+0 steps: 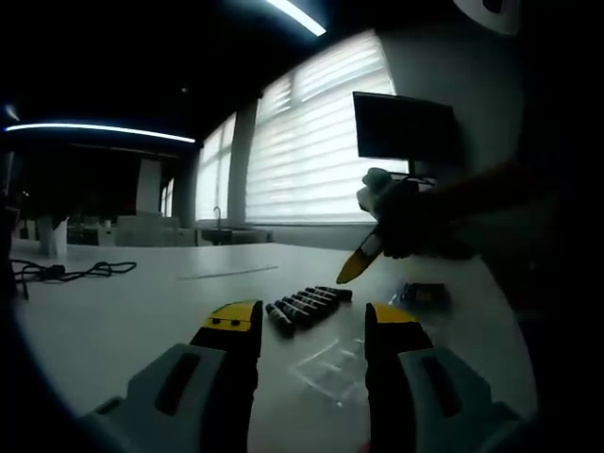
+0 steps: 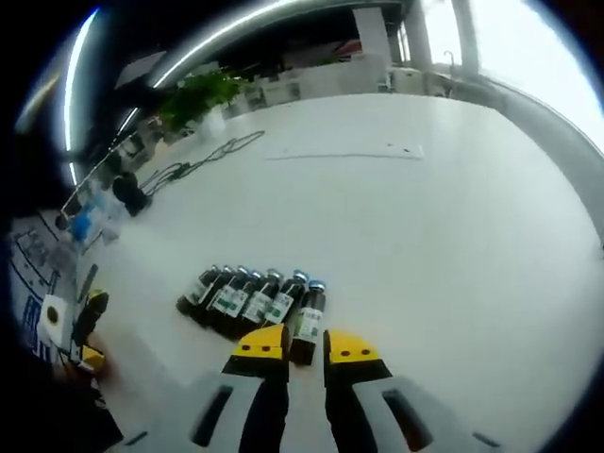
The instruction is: Grip medicine bottles put into box
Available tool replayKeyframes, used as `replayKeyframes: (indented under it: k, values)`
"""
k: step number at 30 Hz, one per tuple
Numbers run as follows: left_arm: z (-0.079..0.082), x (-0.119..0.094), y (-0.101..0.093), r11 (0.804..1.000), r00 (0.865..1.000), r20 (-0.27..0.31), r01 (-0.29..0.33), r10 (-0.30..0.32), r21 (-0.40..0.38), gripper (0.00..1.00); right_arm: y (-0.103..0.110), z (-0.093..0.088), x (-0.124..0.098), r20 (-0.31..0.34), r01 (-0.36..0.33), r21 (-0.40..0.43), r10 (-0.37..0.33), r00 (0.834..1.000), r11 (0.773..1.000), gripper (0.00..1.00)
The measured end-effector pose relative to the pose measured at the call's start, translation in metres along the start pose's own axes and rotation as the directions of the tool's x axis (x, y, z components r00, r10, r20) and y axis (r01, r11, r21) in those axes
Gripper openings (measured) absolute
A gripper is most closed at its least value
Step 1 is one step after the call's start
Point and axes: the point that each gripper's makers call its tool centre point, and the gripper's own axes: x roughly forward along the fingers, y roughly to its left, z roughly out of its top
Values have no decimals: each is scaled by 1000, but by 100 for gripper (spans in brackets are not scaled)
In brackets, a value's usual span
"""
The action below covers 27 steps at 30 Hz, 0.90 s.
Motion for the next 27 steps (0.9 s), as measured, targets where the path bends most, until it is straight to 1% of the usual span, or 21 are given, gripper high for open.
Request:
replayKeyframes:
  k: [5,11,13,17,22,27]
  values:
    - [1,-1,1,1000,1000,3,-8,8,-1,36,1,4,9,-20,0,-15,0,1000,1000,11]
    - [1,-1,1,1000,1000,3,-7,7,-1,36,-3,-3,16,-61,18,-16,-19,998,1000,11]
    - [1,-1,1,1000,1000,4,-6,6,-3,36,-4,-5,17,-74,14,-8,-15,997,1000,10]
    - [1,-1,1,1000,1000,5,-5,5,-3,36,-8,-4,18,-73,20,10,-19,997,1000,7]
    - [1,-1,1,1000,1000,7,-5,5,-6,36,-10,-6,17,-80,25,56,-20,997,998,7]
    - [1,-1,1,1000,1000,5,-3,3,-5,36,-15,-8,15,-72,45,72,-39,997,996,6]
